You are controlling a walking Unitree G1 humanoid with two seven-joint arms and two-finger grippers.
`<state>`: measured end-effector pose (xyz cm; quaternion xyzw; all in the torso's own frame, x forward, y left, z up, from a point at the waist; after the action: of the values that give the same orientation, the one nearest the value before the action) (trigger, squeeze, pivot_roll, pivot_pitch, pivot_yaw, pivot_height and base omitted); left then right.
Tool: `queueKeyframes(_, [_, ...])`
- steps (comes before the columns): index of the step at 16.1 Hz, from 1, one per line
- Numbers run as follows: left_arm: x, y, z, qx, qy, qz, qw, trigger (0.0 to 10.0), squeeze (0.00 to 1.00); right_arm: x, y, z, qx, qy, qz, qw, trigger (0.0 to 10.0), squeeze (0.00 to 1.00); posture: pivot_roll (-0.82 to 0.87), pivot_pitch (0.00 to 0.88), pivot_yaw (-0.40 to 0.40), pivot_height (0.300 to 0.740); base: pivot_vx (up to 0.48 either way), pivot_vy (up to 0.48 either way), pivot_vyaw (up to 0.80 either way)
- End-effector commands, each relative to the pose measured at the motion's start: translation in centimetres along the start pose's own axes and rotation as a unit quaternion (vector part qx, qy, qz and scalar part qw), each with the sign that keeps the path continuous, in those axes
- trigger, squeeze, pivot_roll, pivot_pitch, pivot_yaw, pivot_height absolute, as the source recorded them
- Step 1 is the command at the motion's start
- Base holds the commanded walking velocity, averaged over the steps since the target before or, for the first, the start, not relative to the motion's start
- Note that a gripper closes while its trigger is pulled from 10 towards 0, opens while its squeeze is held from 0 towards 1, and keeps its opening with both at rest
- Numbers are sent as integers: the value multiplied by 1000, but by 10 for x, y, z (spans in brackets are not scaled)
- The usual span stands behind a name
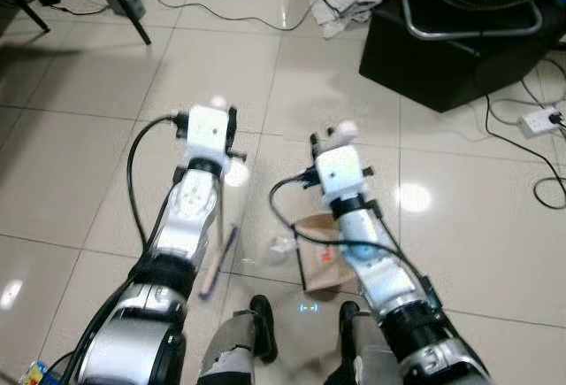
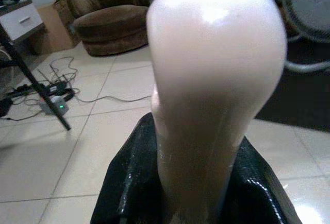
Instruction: Sweep floor
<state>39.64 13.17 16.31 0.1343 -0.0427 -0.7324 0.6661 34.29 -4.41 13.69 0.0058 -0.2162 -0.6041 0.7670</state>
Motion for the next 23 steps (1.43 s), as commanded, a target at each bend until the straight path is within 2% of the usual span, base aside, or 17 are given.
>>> queueKeyframes(1, [-1, -1, -3, -1, -16, 11, 1000, 10000, 0, -14, -5, 0, -2, 21, 21, 1000, 10000, 0, -41, 364, 100, 740, 0, 0, 0])
queueKeyframes(4, [22, 3, 6, 7, -121, -3, 993, 10000, 0, -16, -5, 0, -5, 24, 23, 999, 10000, 0, -45, 344, 98, 740, 0, 0, 0])
queueKeyframes(6, [18, 3, 16, 26, -189, 23, 981, 10000, 0, -10, -1, -1, -9, 27, 15, 999, 10000, 0, -46, 327, 98, 740, 0, 0, 0])
queueKeyframes(10, [6, 5, 32, 53, -220, 33, 973, 10000, 0, 1, 3, -5, -15, 30, 1, 999, 10000, 0, -43, 293, 101, 740, 0, 0, 0])
queueKeyframes(12, [0, 8, 40, 68, -200, 16, 977, 10000, 0, 7, 3, -6, -18, 47, -7, 999, 10000, 0, -39, 246, 99, 740, 0, 0, 0])
queueKeyframes(13, [-2, 10, 42, 70, -174, -1, 982, 10000, 0, 10, 3, -9, -24, 62, -11, 998, 10000, 0, -38, 222, 99, 740, 0, 0, 0])
queueKeyframes(14, [0, 11, 47, 81, -110, -37, 990, 10000, 0, 17, 0, -12, -33, 80, -29, 996, 10000, 0, -39, 202, 102, 740, 0, 0, 0])
queueKeyframes(15, [1, 11, 48, 86, -88, -51, 991, 10000, 0, 20, -1, -15, -38, 88, -39, 995, 10000, 0, -42, 186, 108, 740, 0, 0, 0])
queueKeyframes(16, [-4, 14, 56, 95, -61, -73, 991, 10000, 0, 35, -12, -20, -46, 105, -73, 991, 10000, 0, -50, 154, 125, 740, 0, 0, 0])
queueKeyframes(19, [-13, 18, 62, 97, -55, -87, 990, 10000, 0, 47, -18, -22, -48, 110, -98, 988, 10000, 0, -65, 115, 145, 740, 0, 0, 0])
queueKeyframes(20, [-23, 19, 66, 96, -53, -95, 989, 10000, 0, 61, -23, -19, -41, 112, -118, 986, 10000, 0, -77, 83, 158, 740, 0, 0, 0])
queueKeyframes(21, [-28, 19, 65, 90, -48, -91, 991, 10000, 0, 66, -22, -17, -38, 114, -125, 985, 10000, 0, -80, 71, 159, 740, 0, 0, 0])
queueKeyframes(23, [-42, 10, 49, 66, -11, -77, 995, 10000, 0, 82, -20, -5, -22, 129, -144, 981, 10000, 0, -84, 34, 154, 740, 0, 0, 0])
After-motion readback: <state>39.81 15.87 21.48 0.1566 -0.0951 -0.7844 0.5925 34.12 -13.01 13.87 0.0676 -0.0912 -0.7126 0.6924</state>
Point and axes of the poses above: a point about 5 cm out from each wrist's last joint towards the gripper, its own y axis pointing out of the wrist towards the gripper, its own z axis along the axis of the wrist's last joint, x = y × z, the point moved 3 cm from there along y, pointing out of the wrist towards the gripper, and after that the axes turned 2 degrees about -y, right-handed, at the moved point
